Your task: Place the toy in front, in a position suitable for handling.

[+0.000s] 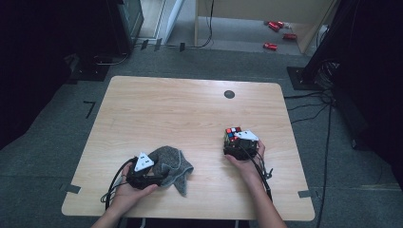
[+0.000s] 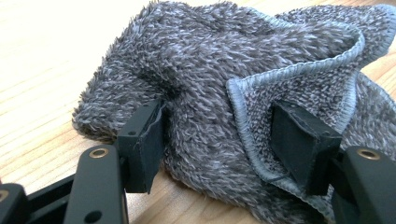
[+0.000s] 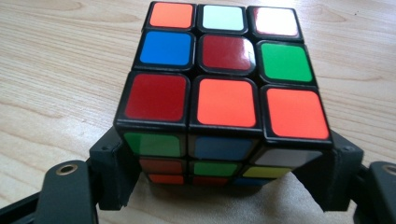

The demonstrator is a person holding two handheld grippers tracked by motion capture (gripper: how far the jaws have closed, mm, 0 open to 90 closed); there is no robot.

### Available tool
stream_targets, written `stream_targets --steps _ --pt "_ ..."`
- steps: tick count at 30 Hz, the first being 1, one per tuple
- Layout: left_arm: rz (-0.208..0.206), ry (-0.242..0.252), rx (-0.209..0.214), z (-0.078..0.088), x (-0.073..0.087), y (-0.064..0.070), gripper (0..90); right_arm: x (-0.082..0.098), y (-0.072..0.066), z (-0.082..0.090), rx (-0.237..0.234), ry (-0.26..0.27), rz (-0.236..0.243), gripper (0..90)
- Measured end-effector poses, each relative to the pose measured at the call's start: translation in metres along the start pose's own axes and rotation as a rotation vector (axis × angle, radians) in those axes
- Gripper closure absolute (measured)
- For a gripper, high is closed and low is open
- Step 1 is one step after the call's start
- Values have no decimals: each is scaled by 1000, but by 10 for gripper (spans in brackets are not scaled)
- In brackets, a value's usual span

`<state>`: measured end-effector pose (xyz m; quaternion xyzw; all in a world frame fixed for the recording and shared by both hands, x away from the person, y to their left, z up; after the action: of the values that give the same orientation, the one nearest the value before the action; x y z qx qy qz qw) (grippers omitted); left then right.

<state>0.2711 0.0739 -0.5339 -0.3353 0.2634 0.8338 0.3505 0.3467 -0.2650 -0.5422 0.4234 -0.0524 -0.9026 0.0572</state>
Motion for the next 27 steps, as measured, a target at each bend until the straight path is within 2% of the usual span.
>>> stream_targets --steps 4,7,15,17,22,23,27 --pt "0 0 -1 0 0 0 369 -1 -1 -1 3 8 -9 265" --pt "0 1 -1 0 0 0 369 -2 0 -1 -9 10 -18 329" --pt "4 -1 5 1 0 0 355 -1 0 2 -7 28 -4 343" --pt "3 0 10 1 0 0 335 -1 -1 7 -28 51 -5 343" --pt "1 0 14 5 0 2 291 -8 -5 29 -77 91 29 343" --pt "1 0 14 5 0 2 281 -8 -5 29 -77 91 29 343" --pt "-1 32 10 16 -7 5 239 -11 -7 50 -136 91 55 343"
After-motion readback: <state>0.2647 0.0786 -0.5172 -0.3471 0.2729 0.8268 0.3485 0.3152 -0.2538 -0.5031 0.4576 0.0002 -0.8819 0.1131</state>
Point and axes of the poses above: each handheld gripper's, and its own axes: z roughly backward along the jaws, x roughly out of its underside, y roughly to its right, the point moved 3 cm from there along -z, roughly forward along the jaws, and after that the axes turned 11 degrees about x, right-handed, at the moved point
